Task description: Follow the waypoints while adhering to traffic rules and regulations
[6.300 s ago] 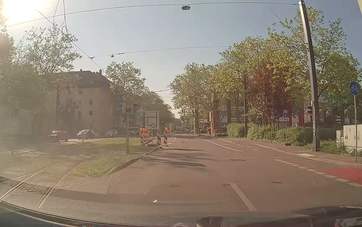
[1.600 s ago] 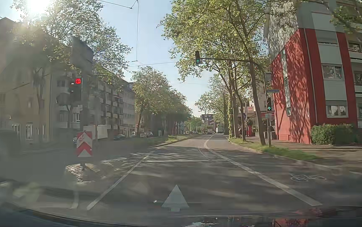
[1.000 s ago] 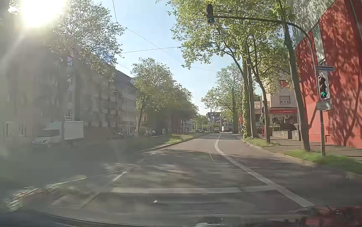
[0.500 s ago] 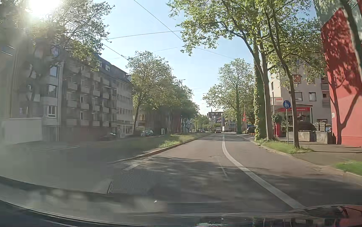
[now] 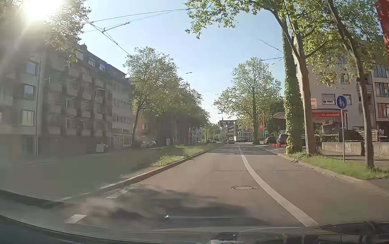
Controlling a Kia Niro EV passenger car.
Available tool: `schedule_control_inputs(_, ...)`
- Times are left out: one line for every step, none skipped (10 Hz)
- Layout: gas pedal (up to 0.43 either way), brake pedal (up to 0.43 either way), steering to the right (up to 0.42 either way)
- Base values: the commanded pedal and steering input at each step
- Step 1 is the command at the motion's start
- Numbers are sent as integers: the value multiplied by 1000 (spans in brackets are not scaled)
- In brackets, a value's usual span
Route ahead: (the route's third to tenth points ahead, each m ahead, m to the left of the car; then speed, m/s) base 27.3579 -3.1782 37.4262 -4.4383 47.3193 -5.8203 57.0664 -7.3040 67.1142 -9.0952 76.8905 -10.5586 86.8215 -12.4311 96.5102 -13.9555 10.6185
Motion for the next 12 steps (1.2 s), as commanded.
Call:
schedule_control_inputs(157, 0, 28)
schedule_control_inputs(157, 0, 29)
schedule_control_inputs(157, 0, 29)
schedule_control_inputs(157, 0, 28)
schedule_control_inputs(169, 0, 27)
schedule_control_inputs(169, 0, 26)
schedule_control_inputs(169, 0, 24)
schedule_control_inputs(169, 0, 23)
schedule_control_inputs(177, 0, 23)
schedule_control_inputs(189, 0, 21)
schedule_control_inputs(189, 0, 21)
schedule_control_inputs(189, 0, 21)
